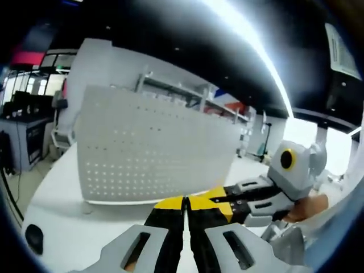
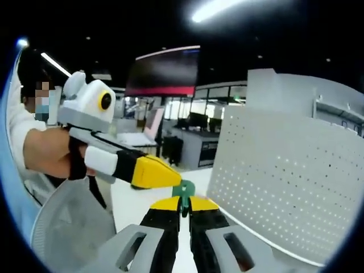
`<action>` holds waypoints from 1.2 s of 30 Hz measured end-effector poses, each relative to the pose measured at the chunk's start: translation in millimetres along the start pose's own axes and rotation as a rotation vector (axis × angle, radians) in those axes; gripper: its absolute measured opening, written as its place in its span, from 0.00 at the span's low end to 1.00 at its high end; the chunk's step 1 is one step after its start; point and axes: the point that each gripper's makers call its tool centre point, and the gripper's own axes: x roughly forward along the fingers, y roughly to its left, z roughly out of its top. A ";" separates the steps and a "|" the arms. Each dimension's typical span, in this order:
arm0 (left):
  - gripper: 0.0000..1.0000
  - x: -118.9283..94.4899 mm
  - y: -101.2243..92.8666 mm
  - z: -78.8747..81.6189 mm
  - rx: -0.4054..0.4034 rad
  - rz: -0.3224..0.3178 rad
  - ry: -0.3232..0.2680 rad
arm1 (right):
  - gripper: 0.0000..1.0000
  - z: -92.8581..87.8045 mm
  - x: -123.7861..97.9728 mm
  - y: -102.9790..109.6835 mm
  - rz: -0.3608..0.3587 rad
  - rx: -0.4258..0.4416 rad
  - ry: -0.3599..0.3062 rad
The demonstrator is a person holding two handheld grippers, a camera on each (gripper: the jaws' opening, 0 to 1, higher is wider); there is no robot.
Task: Insert the hook assembly into the mounting plate slot until the hook locks in place.
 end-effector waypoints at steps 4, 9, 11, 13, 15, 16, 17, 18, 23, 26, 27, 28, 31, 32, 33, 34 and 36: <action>0.01 2.5 -0.8 -1.9 -0.010 -0.015 0.008 | 0.02 -2.7 -0.2 -1.2 -0.007 -0.001 0.012; 0.01 5.3 -4.6 -0.8 -0.016 -0.032 0.009 | 0.01 -2.1 -3.4 -5.1 -0.026 -0.002 0.012; 0.01 6.7 -6.5 -0.1 -0.015 -0.039 0.012 | 0.01 -1.9 -5.1 -6.9 -0.033 -0.006 0.012; 0.01 7.8 -7.8 0.4 -0.014 -0.046 0.014 | 0.01 -1.6 -6.7 -8.3 -0.038 -0.007 0.013; 0.01 9.3 -9.3 0.8 -0.015 -0.053 0.015 | 0.01 -1.6 -8.1 -10.3 -0.044 0.006 0.016; 0.01 10.0 -10.3 0.7 -0.014 -0.056 0.015 | 0.01 -1.8 -8.5 -10.8 -0.045 0.009 0.018; 0.01 10.4 -10.9 0.7 -0.014 -0.058 0.014 | 0.01 -1.7 -9.2 -11.6 -0.050 0.013 0.017; 0.01 10.8 -11.6 1.0 -0.015 -0.060 0.012 | 0.01 -1.8 -9.8 -12.2 -0.053 0.013 0.017; 0.02 14.6 -16.3 0.5 0.000 -0.080 0.007 | 0.00 -2.8 -13.8 -15.9 -0.071 0.010 0.018; 0.02 16.9 -20.4 1.5 0.024 -0.089 0.002 | 0.00 -1.8 -17.2 -19.8 -0.084 0.013 0.017; 0.02 17.6 -21.3 1.4 0.030 -0.092 0.002 | 0.00 -1.2 -18.6 -21.6 -0.091 0.013 0.016; 0.03 18.3 -22.2 1.5 0.040 -0.094 0.003 | 0.00 -0.4 -19.6 -22.8 -0.093 0.015 0.014; 0.06 19.0 -22.4 1.8 0.057 -0.093 0.000 | 0.00 1.5 -22.3 -26.6 -0.104 0.020 0.010; 0.07 19.2 -22.1 1.1 0.063 -0.090 0.001 | 0.00 1.6 -23.3 -28.3 -0.109 0.020 0.010; 0.08 19.3 -22.3 1.2 0.066 -0.092 -0.001 | 0.00 1.6 -24.2 -29.5 -0.112 0.022 0.009; 0.10 19.6 -22.4 1.1 0.070 -0.091 -0.002 | 0.00 1.1 -25.5 -31.2 -0.116 0.024 0.009; 0.12 19.9 -23.9 1.0 0.084 -0.094 -0.004 | 0.00 0.4 -27.7 -33.4 -0.122 0.026 0.009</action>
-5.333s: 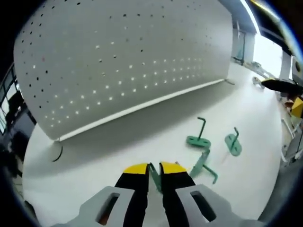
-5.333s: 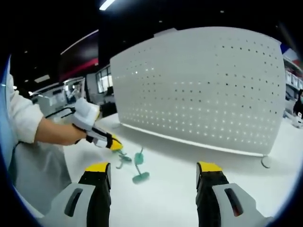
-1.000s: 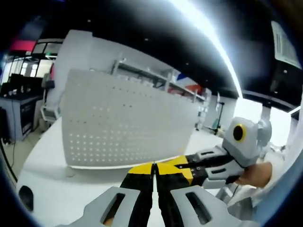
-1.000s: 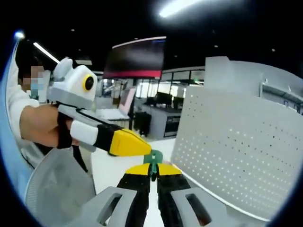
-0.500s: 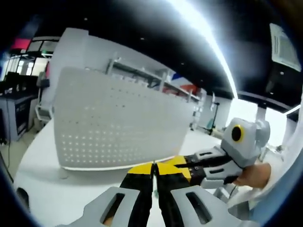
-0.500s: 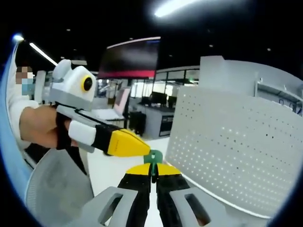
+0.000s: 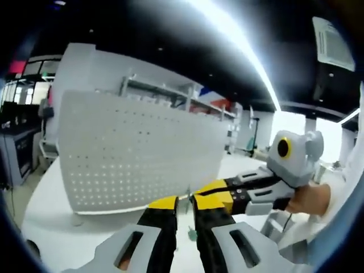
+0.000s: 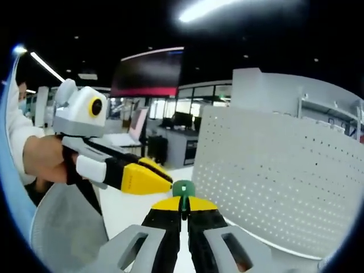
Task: Insert the hook assembly into the mounting plate slot until the hook locks in place.
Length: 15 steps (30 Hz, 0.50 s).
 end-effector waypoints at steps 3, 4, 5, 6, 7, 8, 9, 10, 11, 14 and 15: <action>0.19 1.0 -2.6 1.0 0.027 -0.001 -0.006 | 0.00 0.6 -1.9 -3.1 -0.008 0.004 -0.003; 0.22 1.2 -2.6 1.0 0.036 0.004 -0.006 | 0.00 1.1 -2.5 -4.0 -0.009 0.004 -0.005; 0.24 1.5 -3.0 1.1 0.043 0.006 -0.006 | 0.00 1.9 -3.2 -5.4 -0.012 0.007 -0.007; 0.27 1.9 -3.4 1.2 0.050 0.005 -0.006 | 0.00 2.3 -3.8 -6.5 -0.016 0.008 -0.008; 0.30 2.4 -3.5 1.1 0.059 0.009 -0.006 | 0.00 2.9 -5.0 -8.5 -0.019 0.008 -0.010; 0.32 2.7 -3.6 1.0 0.065 0.011 -0.005 | 0.00 3.3 -5.8 -9.8 -0.020 0.009 -0.011; 0.36 3.1 -3.9 1.0 0.070 0.012 -0.006 | 0.00 3.4 -6.9 -11.9 -0.026 0.010 -0.011; 0.39 3.7 -4.1 0.9 0.075 0.015 -0.005 | 0.00 3.4 -7.8 -13.5 -0.029 0.011 -0.012; 0.42 4.0 -4.3 1.1 0.077 0.015 -0.007 | 0.00 3.6 -9.2 -15.9 -0.034 0.012 -0.014; 0.60 7.5 -4.0 0.3 0.077 0.029 -0.007 | 0.00 3.1 -12.2 -21.4 -0.046 0.015 -0.015; 0.68 8.4 -4.3 -0.2 0.076 0.029 -0.007 | 0.00 2.9 -13.2 -23.2 -0.051 0.017 -0.016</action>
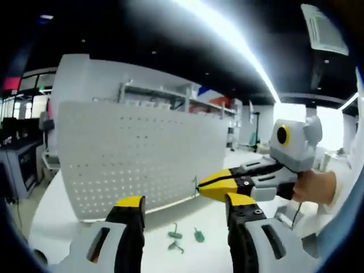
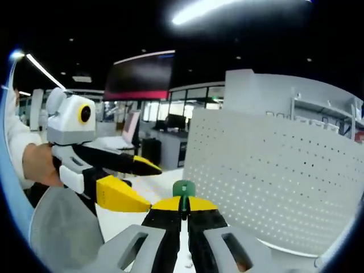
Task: Insert the hook assembly into the mounting plate slot until the hook locks in place.
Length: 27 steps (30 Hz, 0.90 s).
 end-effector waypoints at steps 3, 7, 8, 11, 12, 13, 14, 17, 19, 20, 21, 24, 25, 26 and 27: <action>0.82 2.5 -4.8 0.2 0.002 -0.015 -0.005 | 0.00 -0.9 -2.5 -5.7 -0.009 0.006 -0.001; 0.96 6.9 -14.0 0.4 0.029 -0.035 -0.006 | 0.00 -1.4 -5.0 -13.0 -0.024 0.011 -0.003; 0.98 8.1 -16.2 0.4 0.042 -0.039 -0.008 | 0.00 -1.2 -5.9 -14.8 -0.028 0.011 -0.004; 1.00 9.8 -19.4 -0.6 0.068 -0.044 0.001 | 0.00 -1.3 -7.3 -21.2 -0.041 0.015 -0.006; 1.00 10.0 -19.4 -0.7 0.072 -0.043 0.002 | 0.00 -1.1 -7.6 -23.2 -0.045 0.017 -0.007; 1.00 10.5 -18.4 0.1 0.075 -0.043 -0.002 | 0.00 -0.9 -8.1 -26.4 -0.052 0.019 -0.009; 1.00 10.8 -18.5 0.0 0.077 -0.044 -0.001 | 0.00 -0.7 -8.4 -28.6 -0.056 0.020 -0.010; 1.00 11.5 -17.4 -0.4 0.096 -0.036 0.003 | 0.00 -0.4 -9.5 -35.6 -0.071 0.022 -0.011; 1.00 11.5 -16.3 0.5 0.099 -0.032 0.000 | 0.00 -0.6 -9.6 -40.5 -0.083 0.026 -0.012; 1.00 11.5 -15.8 0.9 0.098 -0.031 -0.002 | 0.00 -0.4 -9.8 -42.9 -0.089 0.026 -0.012; 1.00 11.4 -14.2 1.2 0.100 -0.027 -0.003 | 0.00 -0.2 -9.9 -47.2 -0.100 0.030 -0.013; 0.99 10.8 -11.2 0.5 0.108 -0.017 -0.002 | 0.00 -1.3 -10.0 -60.6 -0.135 0.041 -0.008; 0.99 10.6 -10.4 -0.6 0.108 -0.016 0.001 | 0.00 -1.5 -10.1 -64.8 -0.146 0.040 -0.005; 0.98 10.3 -9.5 -1.9 0.109 -0.014 0.004 | 0.00 -0.9 -10.7 -71.0 -0.162 0.039 -0.003; 0.98 10.0 -9.0 -2.8 0.110 -0.012 0.006 | 0.00 0.1 -11.4 -76.0 -0.175 0.043 -0.004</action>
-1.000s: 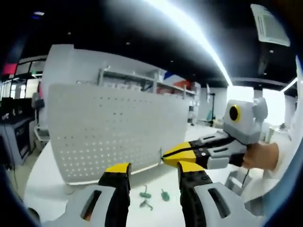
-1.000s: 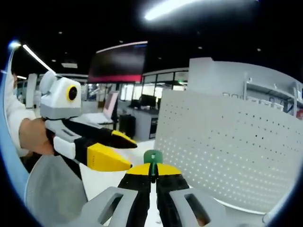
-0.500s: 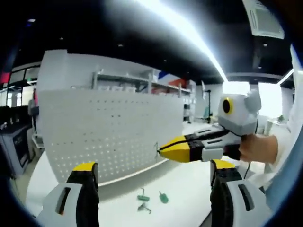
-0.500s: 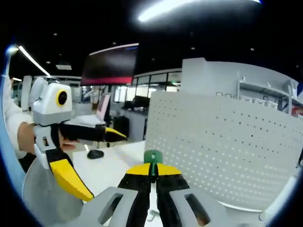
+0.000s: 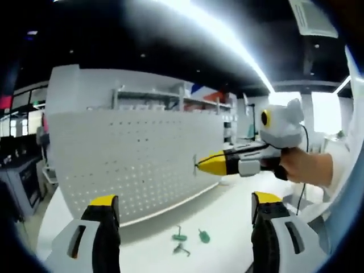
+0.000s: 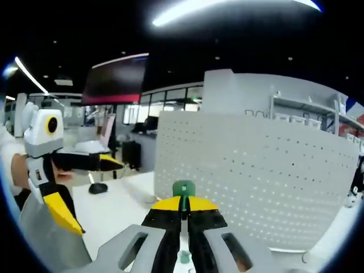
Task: Insert the hook assembly into the mounting plate slot until the hook locks in place.
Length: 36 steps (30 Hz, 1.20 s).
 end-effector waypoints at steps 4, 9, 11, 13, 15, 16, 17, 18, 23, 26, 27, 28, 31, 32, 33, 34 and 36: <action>0.97 -0.8 1.3 -5.7 0.003 0.004 0.012 | 0.00 9.5 -0.5 -24.2 -0.064 0.001 -0.012; 0.97 -1.3 1.8 -10.5 0.006 0.005 0.018 | 0.00 19.4 1.0 -53.3 -0.137 0.006 -0.028; 0.96 -1.1 1.9 -12.1 0.005 0.005 0.020 | 0.00 22.9 2.5 -64.2 -0.163 0.004 -0.034; 0.96 -0.6 2.3 -13.4 0.006 0.004 0.022 | 0.00 25.8 4.5 -76.2 -0.193 -0.001 -0.037; 0.96 -0.1 2.7 -14.3 0.006 0.004 0.025 | 0.00 28.5 6.7 -84.6 -0.210 -0.003 -0.040; 0.96 0.1 2.9 -14.3 0.005 0.004 0.024 | 0.00 31.2 8.0 -90.8 -0.223 0.002 -0.046; 0.95 0.3 3.4 -14.5 0.005 0.004 0.025 | 0.00 33.3 9.1 -95.2 -0.233 0.006 -0.049; 0.95 0.3 3.9 -14.9 0.007 0.005 0.026 | 0.00 35.2 10.5 -99.0 -0.241 0.007 -0.053; 0.95 1.5 6.1 -19.1 0.002 0.008 0.030 | 0.00 47.0 23.9 -120.0 -0.282 0.020 -0.073; 0.94 1.7 7.3 -22.0 -0.005 0.009 0.034 | 0.00 52.1 31.7 -129.5 -0.301 0.028 -0.082; 0.94 1.7 7.9 -22.8 -0.006 0.009 0.036 | 0.00 53.5 35.3 -132.3 -0.305 0.029 -0.084; 0.94 1.5 8.5 -23.5 -0.006 0.009 0.037 | 0.00 53.9 37.5 -134.7 -0.310 0.028 -0.085; 0.93 1.5 13.2 -25.4 -0.017 0.016 0.037 | 0.00 55.2 44.9 -143.2 -0.324 0.037 -0.087; 0.93 1.7 14.1 -26.1 -0.019 0.018 0.038 | 0.00 56.1 47.7 -146.0 -0.330 0.040 -0.088; 0.93 2.0 14.8 -26.9 -0.021 0.019 0.039 | 0.00 56.8 49.7 -147.7 -0.334 0.043 -0.089; 0.93 2.4 15.4 -27.6 -0.022 0.020 0.040 | 0.00 57.5 51.8 -149.6 -0.338 0.046 -0.091; 0.93 3.3 16.7 -28.9 -0.023 0.022 0.041 | 0.01 58.8 57.2 -154.4 -0.351 0.050 -0.093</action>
